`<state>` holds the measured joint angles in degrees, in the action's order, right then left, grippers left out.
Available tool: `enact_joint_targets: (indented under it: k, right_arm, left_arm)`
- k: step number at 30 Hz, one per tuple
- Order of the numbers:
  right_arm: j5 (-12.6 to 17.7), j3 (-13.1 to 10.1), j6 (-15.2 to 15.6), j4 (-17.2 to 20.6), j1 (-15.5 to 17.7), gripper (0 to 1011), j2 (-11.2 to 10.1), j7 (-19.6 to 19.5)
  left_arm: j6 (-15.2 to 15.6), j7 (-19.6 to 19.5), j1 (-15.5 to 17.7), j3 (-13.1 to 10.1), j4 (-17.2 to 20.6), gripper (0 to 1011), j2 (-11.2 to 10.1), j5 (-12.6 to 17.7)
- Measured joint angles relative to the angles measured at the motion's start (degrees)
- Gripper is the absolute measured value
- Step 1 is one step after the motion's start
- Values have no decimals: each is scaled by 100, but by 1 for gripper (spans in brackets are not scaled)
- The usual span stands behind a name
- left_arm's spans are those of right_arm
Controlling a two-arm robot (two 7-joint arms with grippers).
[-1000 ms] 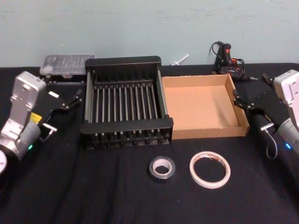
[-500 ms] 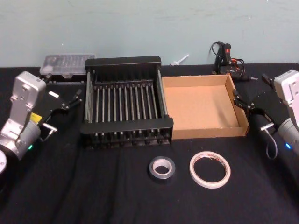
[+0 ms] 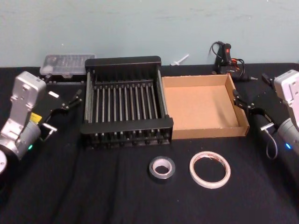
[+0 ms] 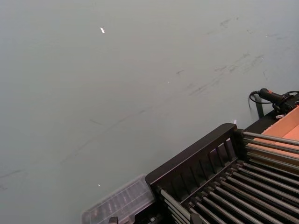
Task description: Pick up the white tape and place it into the black box , Pick up the silver tape and place it into the brown box.
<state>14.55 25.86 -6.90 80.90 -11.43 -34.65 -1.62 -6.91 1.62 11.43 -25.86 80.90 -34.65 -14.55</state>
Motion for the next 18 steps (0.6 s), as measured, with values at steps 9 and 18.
enact_joint_targets:
  k: [9,18]
  right_arm:
    - [0,0,0,0,0,1002,0,0]
    - [-1,-43,-8,4,18,1002,27,62]
  left_arm:
    - [0,0,0,0,0,1001,0,0]
    - [0,0,0,0,0,1001,0,0]
